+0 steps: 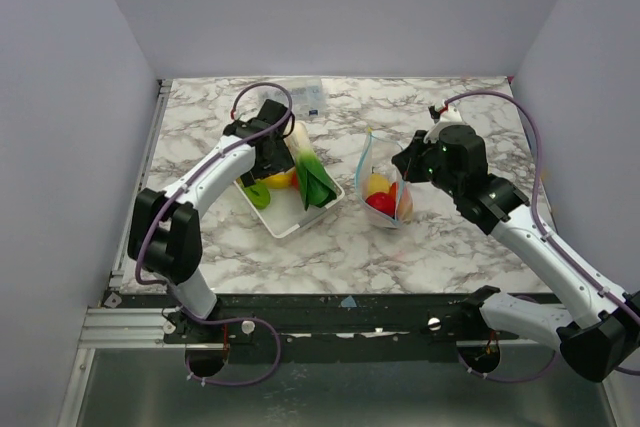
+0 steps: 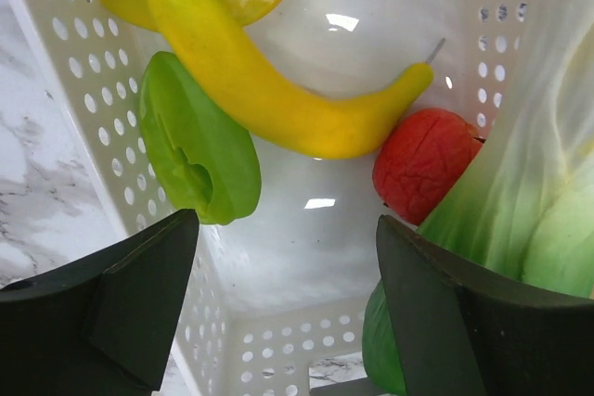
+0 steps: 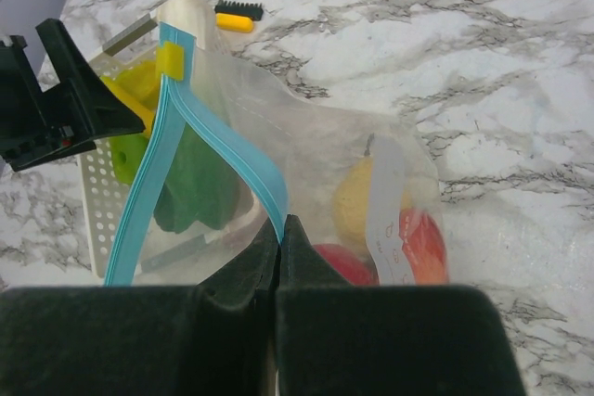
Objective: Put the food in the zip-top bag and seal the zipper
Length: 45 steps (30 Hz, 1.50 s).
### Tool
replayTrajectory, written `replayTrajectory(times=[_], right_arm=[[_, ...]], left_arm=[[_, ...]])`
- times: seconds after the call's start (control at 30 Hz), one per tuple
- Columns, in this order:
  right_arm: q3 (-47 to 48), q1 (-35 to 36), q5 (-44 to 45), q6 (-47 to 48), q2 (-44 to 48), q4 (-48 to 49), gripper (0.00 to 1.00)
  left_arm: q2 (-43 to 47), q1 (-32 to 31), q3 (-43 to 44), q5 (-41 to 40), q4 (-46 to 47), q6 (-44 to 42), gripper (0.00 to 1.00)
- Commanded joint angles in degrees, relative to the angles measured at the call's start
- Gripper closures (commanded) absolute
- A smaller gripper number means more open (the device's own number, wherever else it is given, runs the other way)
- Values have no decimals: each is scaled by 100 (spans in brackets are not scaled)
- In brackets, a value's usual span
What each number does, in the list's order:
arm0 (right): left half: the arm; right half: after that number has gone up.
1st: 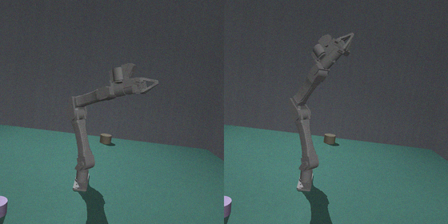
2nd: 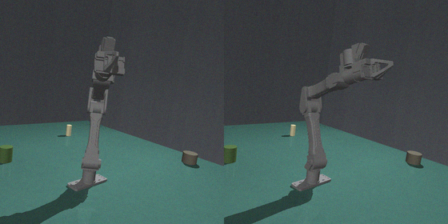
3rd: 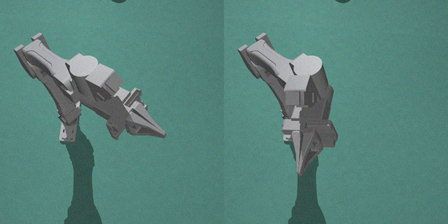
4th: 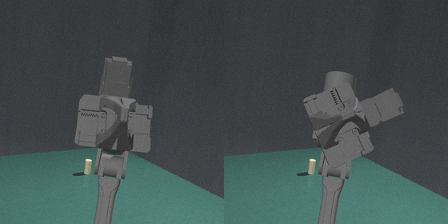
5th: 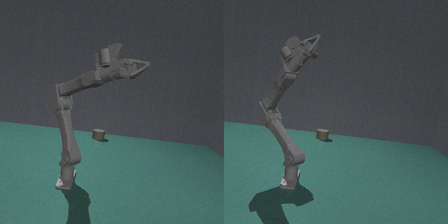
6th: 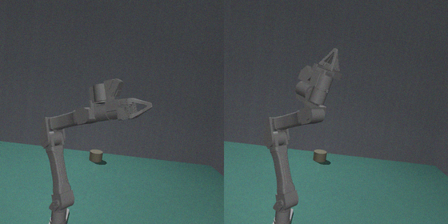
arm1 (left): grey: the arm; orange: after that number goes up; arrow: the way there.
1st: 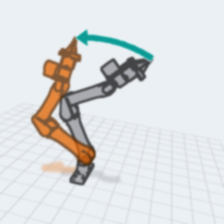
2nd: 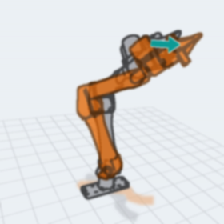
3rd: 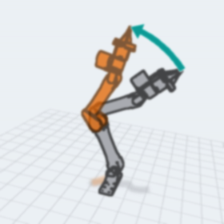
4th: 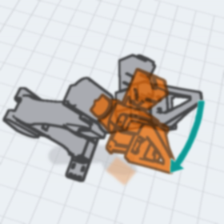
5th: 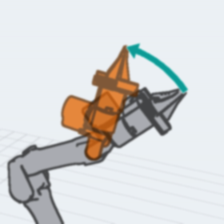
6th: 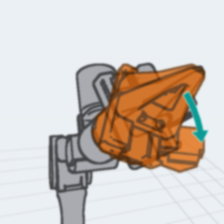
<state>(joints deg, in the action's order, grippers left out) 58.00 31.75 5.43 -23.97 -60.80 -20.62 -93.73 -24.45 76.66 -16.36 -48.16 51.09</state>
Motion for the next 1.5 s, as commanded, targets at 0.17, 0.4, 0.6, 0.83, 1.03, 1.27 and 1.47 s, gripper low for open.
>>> replayTrajectory(times=[0.17, 0.4, 0.6, 0.83, 1.03, 1.27, 1.47], right_arm=[[-12, -37, -61, 21, -33, 26, 99], [17, -37, -96, 37, -90, 48, 99], [21, -45, -115, 44, -123, 76, 99], [56, -39, -86, 66, -101, 26, 99], [24, -37, -52, 65, -74, 23, 99], [8, -38, -68, 41, -120, 59, 99], [-12, -40, -104, 16, -126, 80, 99]], left_arm=[[-493, -165, 338, -733, -906, 494, 23], [-904, -166, 614, -914, -1230, 692, 23], [-1102, -166, 660, -1029, -1269, 881, 24], [-1415, -165, 737, -776, -1196, 1064, 28], [-1632, -166, 823, -821, -1169, 1131, 36], [-1707, -166, 782, -869, -1094, 1149, 46], [-1700, -166, 691, -861, -1084, 1245, 44]])
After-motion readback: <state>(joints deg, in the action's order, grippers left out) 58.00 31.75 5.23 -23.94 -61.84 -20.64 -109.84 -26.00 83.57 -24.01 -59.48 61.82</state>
